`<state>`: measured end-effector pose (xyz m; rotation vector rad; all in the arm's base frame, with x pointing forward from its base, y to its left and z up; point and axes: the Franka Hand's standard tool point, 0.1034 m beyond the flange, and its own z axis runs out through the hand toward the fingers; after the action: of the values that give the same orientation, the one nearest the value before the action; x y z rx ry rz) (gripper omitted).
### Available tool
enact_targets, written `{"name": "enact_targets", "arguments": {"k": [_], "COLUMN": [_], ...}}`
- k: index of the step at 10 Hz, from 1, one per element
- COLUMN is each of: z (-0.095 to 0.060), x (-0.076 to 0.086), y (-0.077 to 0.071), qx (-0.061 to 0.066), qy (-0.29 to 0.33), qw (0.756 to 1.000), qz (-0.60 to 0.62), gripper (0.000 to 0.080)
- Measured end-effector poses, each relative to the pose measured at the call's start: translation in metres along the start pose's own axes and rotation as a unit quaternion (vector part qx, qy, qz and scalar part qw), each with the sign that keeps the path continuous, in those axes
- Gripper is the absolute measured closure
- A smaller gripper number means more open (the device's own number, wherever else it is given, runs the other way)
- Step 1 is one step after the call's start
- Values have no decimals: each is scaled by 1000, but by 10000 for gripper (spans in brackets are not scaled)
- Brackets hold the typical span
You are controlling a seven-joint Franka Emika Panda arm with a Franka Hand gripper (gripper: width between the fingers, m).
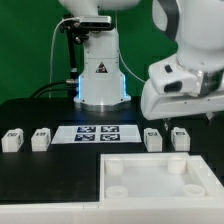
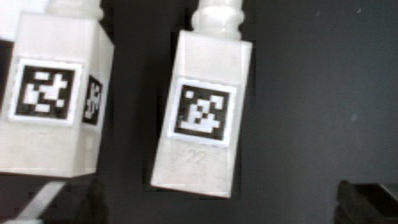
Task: Assemble one leg
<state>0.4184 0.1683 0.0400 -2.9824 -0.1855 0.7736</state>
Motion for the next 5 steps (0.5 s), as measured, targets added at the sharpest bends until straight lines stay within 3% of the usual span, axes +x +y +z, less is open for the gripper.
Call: {"name": "enact_targets", "arguments": {"k": [3, 5], "z": [5, 8], "x": [-8, -3], "y": [1, 0], "qx": [3, 4], "qy": [-132, -160], "qw": [991, 987], "qz": [-3, 5], "gripper": [150, 150]}}
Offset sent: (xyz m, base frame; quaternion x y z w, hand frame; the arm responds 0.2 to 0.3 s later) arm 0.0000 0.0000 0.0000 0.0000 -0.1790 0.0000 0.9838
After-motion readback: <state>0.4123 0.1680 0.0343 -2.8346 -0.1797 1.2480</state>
